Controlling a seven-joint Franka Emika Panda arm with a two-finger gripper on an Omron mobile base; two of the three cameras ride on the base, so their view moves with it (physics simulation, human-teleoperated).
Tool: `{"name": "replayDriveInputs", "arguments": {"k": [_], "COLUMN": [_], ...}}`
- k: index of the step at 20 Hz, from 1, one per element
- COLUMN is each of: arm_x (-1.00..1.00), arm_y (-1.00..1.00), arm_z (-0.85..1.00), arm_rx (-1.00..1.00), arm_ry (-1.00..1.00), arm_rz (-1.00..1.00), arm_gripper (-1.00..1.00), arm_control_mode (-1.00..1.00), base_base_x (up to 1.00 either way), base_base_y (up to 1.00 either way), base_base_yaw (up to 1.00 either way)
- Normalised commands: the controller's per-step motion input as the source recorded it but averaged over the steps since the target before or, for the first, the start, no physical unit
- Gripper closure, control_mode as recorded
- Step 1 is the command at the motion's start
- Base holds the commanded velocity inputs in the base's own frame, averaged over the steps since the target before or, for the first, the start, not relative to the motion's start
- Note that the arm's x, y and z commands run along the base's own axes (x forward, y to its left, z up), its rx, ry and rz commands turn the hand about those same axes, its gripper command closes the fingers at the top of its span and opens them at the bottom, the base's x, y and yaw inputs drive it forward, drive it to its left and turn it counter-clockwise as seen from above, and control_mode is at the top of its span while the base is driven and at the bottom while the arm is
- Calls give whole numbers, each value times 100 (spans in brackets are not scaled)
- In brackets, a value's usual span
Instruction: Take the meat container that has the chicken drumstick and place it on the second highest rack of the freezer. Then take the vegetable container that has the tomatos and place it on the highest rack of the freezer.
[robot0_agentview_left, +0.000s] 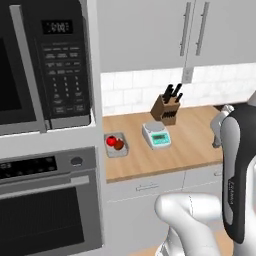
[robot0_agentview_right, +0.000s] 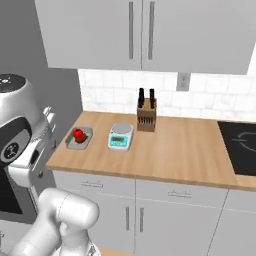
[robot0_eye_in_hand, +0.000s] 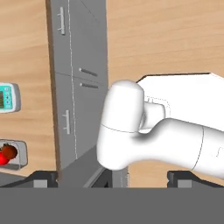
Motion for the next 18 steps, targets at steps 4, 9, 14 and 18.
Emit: {"name": "replayDriveInputs", "arguments": {"k": [4, 9, 14, 18], "arm_x": [0, 0, 0, 0], "arm_y": [0, 0, 0, 0], "arm_z": [0, 0, 0, 0], "arm_rx": [0, 0, 0, 0], "arm_ry": [0, 0, 0, 0], "arm_rz": [0, 0, 0, 0], "arm_gripper": [-100, -100, -100, -100], "arm_control_mode": [100, 100, 100, 100], "base_base_x": [42, 11, 16, 39], "base_base_y": [-32, -57, -60, -21], "base_base_yaw": [19, 20, 22, 12]}}
